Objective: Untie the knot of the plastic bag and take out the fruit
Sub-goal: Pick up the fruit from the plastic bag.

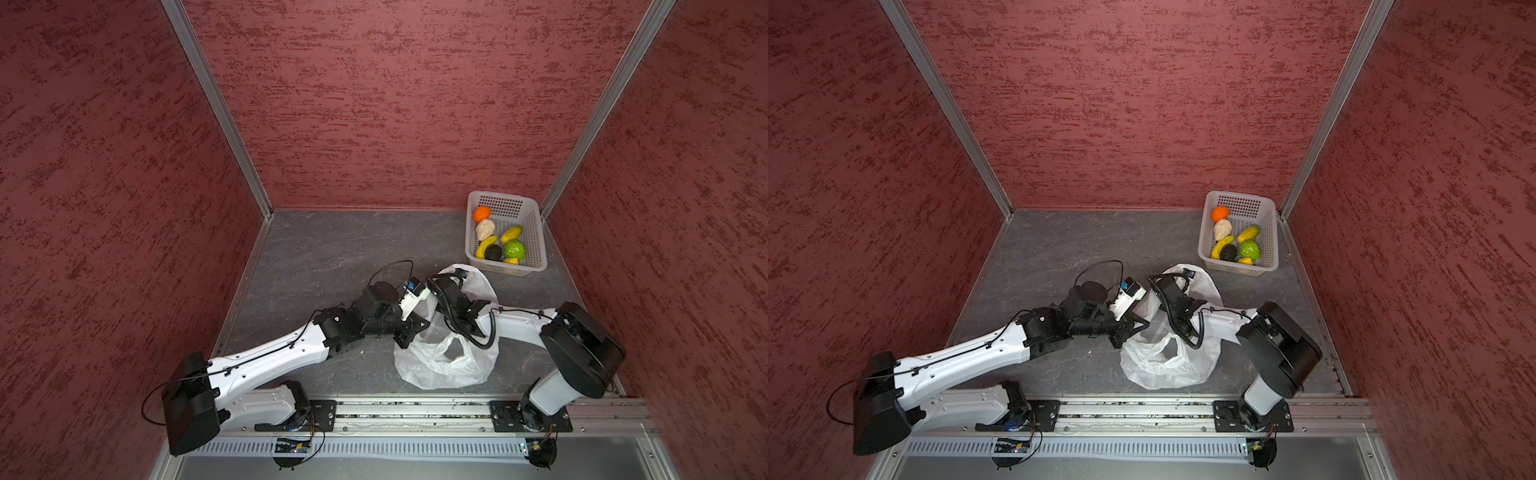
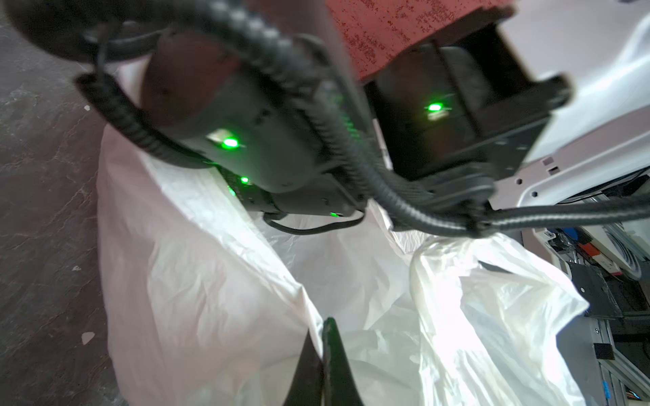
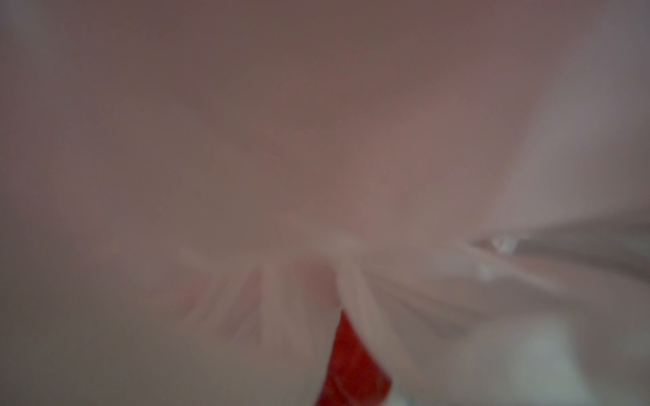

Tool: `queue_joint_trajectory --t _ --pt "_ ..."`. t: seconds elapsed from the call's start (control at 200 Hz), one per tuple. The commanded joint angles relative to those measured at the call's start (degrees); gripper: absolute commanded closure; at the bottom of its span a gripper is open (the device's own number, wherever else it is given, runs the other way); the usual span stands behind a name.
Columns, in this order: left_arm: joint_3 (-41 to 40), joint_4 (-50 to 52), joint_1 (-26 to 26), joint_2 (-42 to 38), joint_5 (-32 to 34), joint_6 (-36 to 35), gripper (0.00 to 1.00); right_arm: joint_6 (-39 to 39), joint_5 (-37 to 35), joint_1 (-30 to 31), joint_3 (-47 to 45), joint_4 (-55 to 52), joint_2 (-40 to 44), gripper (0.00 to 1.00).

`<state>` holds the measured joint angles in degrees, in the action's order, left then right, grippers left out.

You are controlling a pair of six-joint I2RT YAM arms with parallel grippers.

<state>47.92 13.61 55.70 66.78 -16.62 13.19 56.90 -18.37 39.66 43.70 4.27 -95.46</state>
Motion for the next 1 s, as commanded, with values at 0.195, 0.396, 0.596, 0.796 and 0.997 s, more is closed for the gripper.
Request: queue_joint_trajectory --t 0.195,0.396,0.596,0.796,0.997 --pt "-2.79 -0.3 -1.7 -1.39 0.43 0.08 1.0 -1.81 6.4 -2.38 -0.14 7.01 -1.49 0.52" --pt "-1.48 0.04 -1.27 0.2 4.61 0.7 1.0 -3.88 9.02 -0.38 -3.45 5.3 7.57 0.59" --pt "-0.06 0.82 -0.76 1.99 11.35 0.93 1.0 -3.15 12.14 2.95 -6.02 0.86 17.0 0.61" --pt "0.01 1.64 -0.74 0.94 16.44 1.17 1.0 -0.46 12.69 5.56 -8.93 -4.52 25.58 0.61" --pt "1.64 4.22 -0.81 0.84 20.59 0.54 1.0 -0.35 14.73 6.63 -9.27 -10.87 29.64 0.6"
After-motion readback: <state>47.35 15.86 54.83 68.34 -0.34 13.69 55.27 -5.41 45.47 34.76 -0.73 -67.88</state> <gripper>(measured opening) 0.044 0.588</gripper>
